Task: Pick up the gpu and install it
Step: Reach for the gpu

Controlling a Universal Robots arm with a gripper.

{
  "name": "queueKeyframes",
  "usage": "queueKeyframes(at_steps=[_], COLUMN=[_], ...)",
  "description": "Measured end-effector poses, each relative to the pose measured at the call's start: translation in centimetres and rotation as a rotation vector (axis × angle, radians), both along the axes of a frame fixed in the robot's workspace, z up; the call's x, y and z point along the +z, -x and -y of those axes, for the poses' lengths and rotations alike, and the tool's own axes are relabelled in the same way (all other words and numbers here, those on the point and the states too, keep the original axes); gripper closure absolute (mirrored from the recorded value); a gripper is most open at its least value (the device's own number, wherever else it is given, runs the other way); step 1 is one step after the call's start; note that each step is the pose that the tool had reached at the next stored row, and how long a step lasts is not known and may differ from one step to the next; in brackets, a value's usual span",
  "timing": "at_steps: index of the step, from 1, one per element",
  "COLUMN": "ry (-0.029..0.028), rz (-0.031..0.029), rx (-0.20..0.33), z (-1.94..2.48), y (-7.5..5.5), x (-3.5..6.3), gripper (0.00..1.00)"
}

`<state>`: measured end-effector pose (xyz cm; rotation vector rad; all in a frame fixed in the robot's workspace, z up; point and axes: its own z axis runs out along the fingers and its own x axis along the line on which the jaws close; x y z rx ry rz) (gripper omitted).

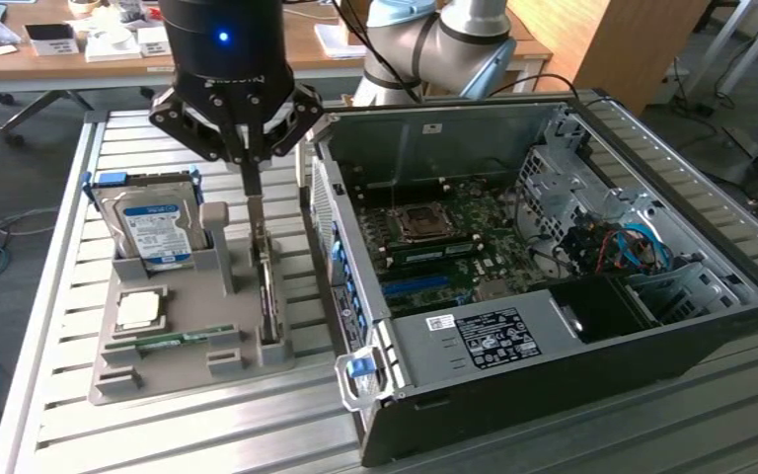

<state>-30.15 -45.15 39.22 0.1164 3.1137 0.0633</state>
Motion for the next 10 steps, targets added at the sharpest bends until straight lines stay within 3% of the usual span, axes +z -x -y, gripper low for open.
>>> queueKeyframes(at_steps=[5,10], ry=[0.0,0.0], rz=[-0.0001,0.0], rx=[0.0,0.0], z=[0.49,0.53], y=[0.43,0.43], x=[-0.02,-0.02], gripper=[0.89,0.89])
